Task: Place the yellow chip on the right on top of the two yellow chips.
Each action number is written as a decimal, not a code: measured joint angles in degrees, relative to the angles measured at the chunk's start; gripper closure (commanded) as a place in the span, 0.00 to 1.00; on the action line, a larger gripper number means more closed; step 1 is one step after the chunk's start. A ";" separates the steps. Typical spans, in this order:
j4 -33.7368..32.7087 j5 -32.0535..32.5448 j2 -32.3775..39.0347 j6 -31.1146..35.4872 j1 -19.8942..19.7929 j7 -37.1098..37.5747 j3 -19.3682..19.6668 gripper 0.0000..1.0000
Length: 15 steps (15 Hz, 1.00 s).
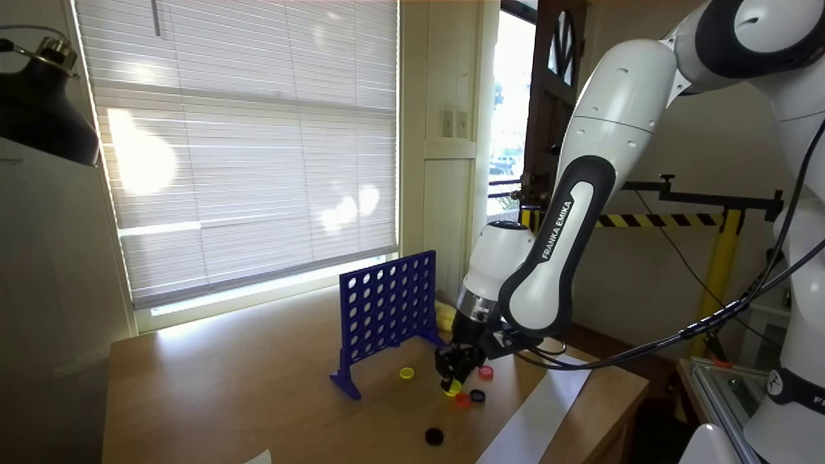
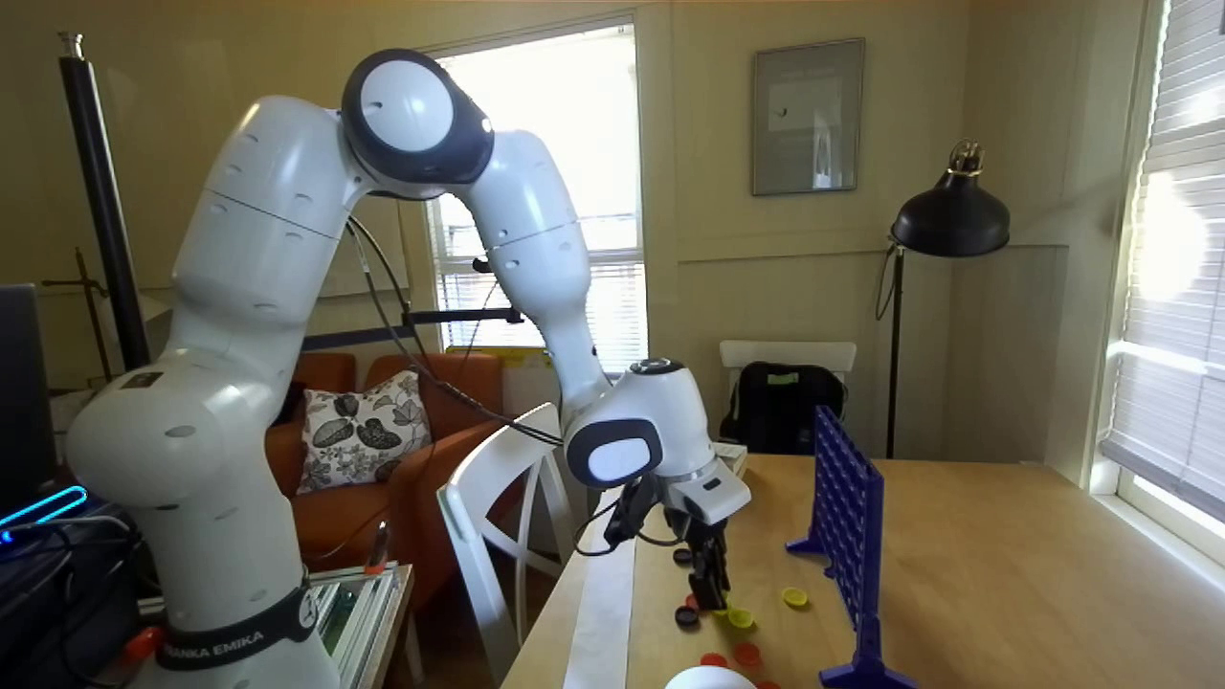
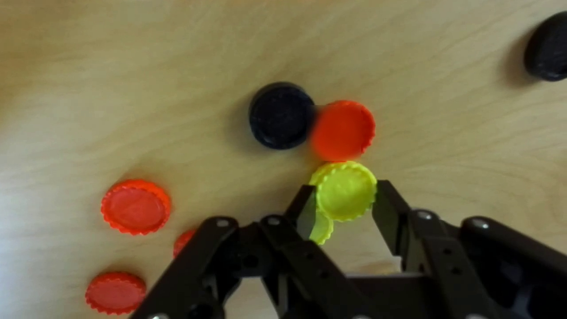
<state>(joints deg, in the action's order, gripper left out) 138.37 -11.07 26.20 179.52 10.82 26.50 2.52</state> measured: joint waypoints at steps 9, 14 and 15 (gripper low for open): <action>-0.90 0.00 0.52 0.32 -0.25 0.00 -0.32 0.86; -0.95 0.00 0.71 0.32 -0.26 -0.01 -0.32 0.86; -0.95 0.00 0.71 0.32 -0.26 -0.01 -0.32 0.86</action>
<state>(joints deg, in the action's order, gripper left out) 137.43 -11.07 26.91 179.84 10.56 26.49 2.20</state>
